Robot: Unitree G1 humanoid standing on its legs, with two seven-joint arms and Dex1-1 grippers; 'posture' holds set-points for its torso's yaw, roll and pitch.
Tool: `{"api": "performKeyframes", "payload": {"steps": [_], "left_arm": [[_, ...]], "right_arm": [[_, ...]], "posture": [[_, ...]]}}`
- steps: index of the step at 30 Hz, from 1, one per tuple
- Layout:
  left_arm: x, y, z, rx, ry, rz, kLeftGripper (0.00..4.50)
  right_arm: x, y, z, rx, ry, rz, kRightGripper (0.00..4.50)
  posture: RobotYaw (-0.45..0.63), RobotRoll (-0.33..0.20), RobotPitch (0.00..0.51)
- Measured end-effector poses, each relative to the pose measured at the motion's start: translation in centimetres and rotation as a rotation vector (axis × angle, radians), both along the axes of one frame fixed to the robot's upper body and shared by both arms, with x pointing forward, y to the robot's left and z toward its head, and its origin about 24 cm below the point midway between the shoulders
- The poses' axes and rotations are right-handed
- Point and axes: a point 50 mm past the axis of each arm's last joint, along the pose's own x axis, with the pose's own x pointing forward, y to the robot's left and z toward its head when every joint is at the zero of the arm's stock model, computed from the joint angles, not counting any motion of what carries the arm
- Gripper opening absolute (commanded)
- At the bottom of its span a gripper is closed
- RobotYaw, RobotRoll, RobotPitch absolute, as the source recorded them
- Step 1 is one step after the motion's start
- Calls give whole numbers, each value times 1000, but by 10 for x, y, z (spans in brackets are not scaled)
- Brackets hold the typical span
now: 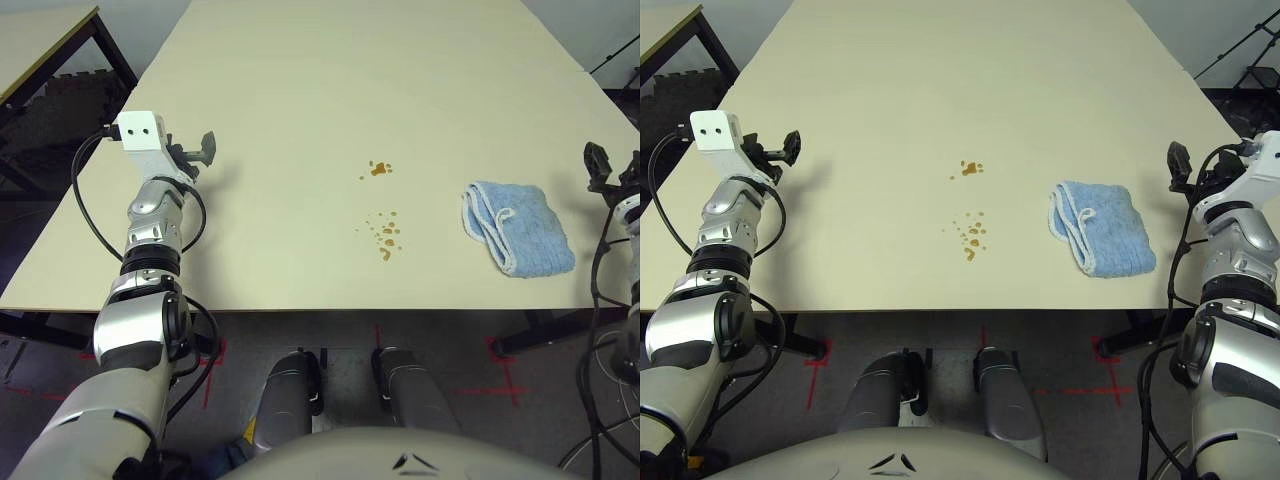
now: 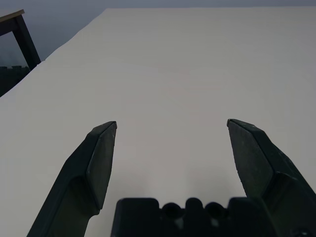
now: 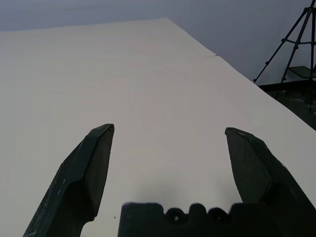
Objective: Wipe the water off the table with a rag.
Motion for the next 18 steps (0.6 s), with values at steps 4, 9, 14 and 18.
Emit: {"api": "performKeyframes", "payload": {"steps": [4,9,14,18], "left_arm": [[0,1,0,0,-1,4,4500],[0,1,1,0,-1,4,4500],[0,-9,0,-22,0,-159,4500],[0,-30,9,-26,-11,-431,4500]], "right_arm": [[2,1,2,-2,-3,3,4485],[3,3,3,-2,-7,8,4485],[3,1,5,-7,-10,12,4485],[2,0,6,-11,-10,15,4485]], "posture": [[-124,0,136],[-139,0,140],[-155,0,145],[-157,0,152]]}}
